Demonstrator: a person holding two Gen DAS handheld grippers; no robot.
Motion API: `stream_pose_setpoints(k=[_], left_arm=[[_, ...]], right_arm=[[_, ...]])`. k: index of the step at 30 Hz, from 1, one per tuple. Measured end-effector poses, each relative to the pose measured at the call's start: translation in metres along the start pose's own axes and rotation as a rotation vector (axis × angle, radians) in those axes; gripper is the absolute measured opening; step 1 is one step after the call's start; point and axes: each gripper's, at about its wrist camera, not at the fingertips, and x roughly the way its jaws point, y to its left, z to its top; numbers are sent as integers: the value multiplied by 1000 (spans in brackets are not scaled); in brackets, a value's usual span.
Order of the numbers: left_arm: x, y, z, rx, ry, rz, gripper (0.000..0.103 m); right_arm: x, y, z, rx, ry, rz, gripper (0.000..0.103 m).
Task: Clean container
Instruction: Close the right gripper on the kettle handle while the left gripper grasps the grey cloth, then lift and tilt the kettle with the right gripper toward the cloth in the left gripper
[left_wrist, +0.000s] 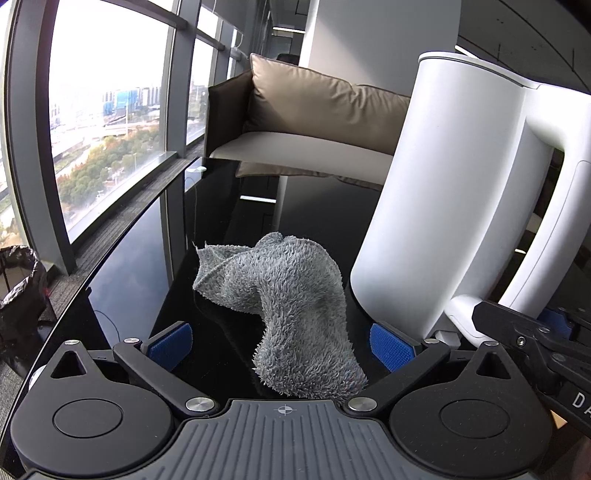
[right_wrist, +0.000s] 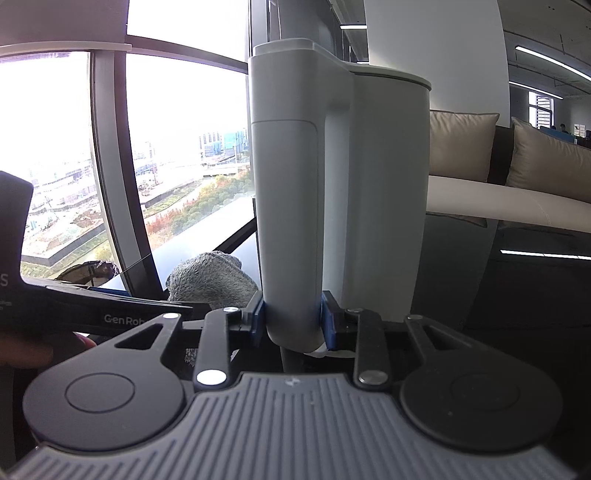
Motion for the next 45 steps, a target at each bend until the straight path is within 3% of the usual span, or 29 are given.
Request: stream_pose_setpoints(k=[5, 7, 14, 21, 31, 36, 39, 45], left_arm=[[11, -8, 2, 21, 0, 2, 100], [16, -12, 2, 44, 8, -1, 94], [33, -17, -1, 70, 45, -28, 56], [39, -17, -1, 58, 35, -24, 54], [47, -22, -2, 68, 30, -40, 26], [44, -25, -4, 62, 23, -61, 22], [35, -27, -1, 45, -8, -108, 21], [0, -36, 12, 35, -112, -289, 21]], right_arm=[[-5, -7, -4, -3, 1, 9, 32], [-7, -10, -5, 4, 3, 13, 32], [-11, -11, -6, -12, -1, 6, 32], [-14, -10, -6, -10, 3, 8, 32], [-15, -11, -6, -13, 4, 8, 32], [-16, -11, -7, -15, 3, 8, 32], [-15, -11, -7, -16, 1, 7, 32], [-14, -10, -7, -20, 0, 4, 32]])
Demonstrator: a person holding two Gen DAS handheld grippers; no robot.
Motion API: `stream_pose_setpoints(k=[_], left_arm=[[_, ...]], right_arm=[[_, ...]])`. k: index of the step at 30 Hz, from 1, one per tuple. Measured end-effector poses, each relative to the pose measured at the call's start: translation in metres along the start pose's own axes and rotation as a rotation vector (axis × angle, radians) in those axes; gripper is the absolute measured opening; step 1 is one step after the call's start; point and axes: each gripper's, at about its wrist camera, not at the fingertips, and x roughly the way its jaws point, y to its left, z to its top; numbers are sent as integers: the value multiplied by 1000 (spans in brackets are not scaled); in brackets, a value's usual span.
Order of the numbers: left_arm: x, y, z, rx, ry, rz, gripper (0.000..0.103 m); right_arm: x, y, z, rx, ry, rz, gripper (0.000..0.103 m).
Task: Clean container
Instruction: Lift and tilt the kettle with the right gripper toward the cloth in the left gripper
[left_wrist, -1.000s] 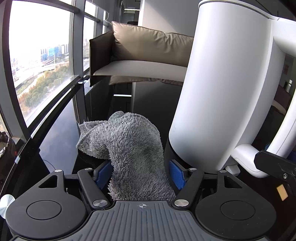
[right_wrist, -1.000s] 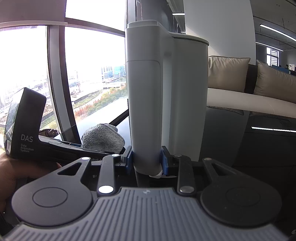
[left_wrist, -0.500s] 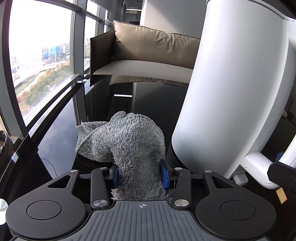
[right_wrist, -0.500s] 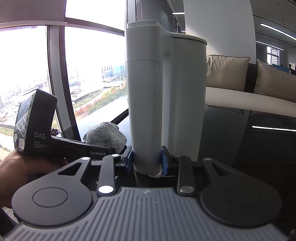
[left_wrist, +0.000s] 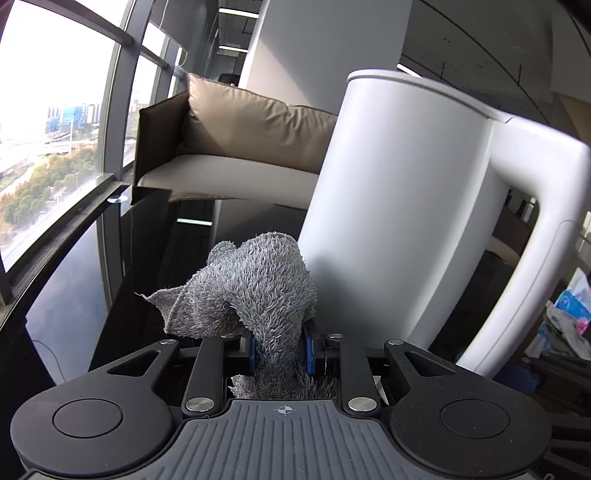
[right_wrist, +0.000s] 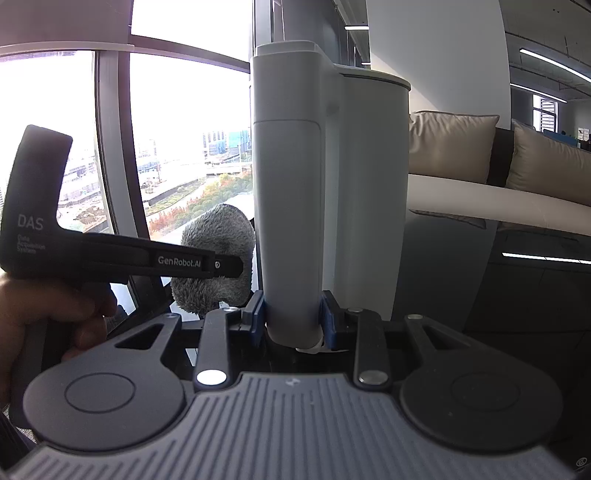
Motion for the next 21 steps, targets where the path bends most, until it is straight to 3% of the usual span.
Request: stream_pose_setpoints(k=[8, 21], left_arm=[[-17, -6, 15, -96, -30, -257, 21], [23, 28, 22, -379, 12, -579, 21]], right_arm=[[2, 0, 1, -6, -1, 0, 32], [1, 0, 1, -17, -3, -1, 32]])
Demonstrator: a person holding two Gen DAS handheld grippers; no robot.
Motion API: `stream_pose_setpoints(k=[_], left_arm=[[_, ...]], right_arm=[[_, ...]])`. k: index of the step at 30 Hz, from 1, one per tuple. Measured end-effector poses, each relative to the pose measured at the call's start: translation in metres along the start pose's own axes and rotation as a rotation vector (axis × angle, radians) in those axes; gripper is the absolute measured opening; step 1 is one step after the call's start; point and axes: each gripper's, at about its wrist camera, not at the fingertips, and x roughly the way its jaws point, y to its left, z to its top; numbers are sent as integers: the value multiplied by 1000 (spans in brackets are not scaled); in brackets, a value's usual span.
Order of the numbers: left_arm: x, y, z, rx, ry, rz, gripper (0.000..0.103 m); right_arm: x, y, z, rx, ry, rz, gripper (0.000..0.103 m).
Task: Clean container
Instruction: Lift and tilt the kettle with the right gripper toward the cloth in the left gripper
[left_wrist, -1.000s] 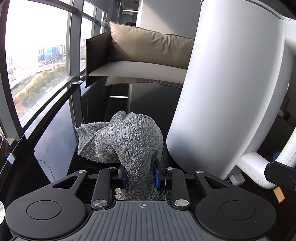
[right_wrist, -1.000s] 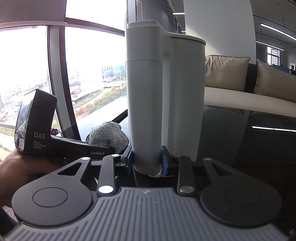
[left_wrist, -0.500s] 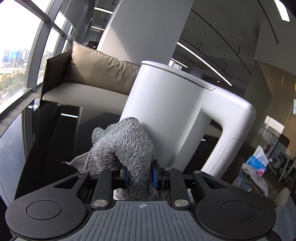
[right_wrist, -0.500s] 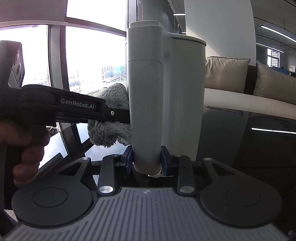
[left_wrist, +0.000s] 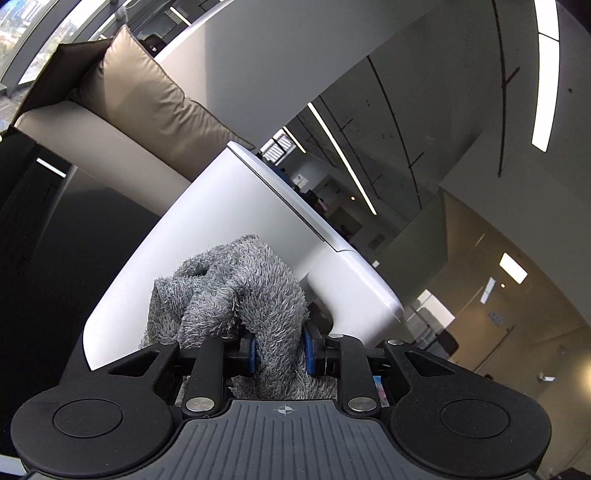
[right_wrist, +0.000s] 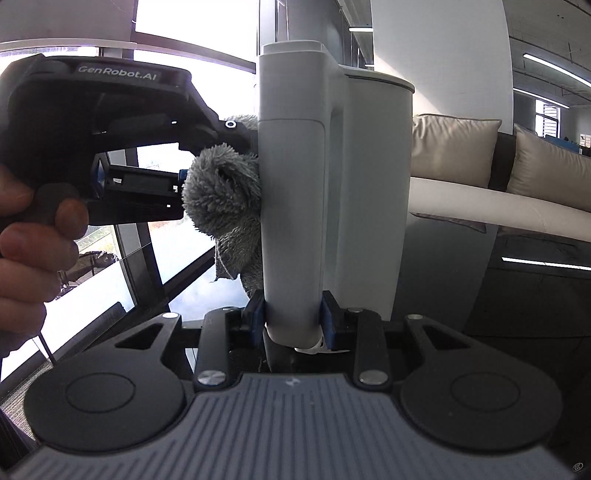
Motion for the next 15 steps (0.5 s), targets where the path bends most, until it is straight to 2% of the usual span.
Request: stream_pose_setpoints(k=[8, 15], left_arm=[[31, 64, -3, -249, 14, -141, 21], [63, 112, -12, -361, 53, -155, 21]], right_arm=[[1, 1, 1, 1, 1, -8, 32], [3, 1, 1, 1, 0, -8, 32]])
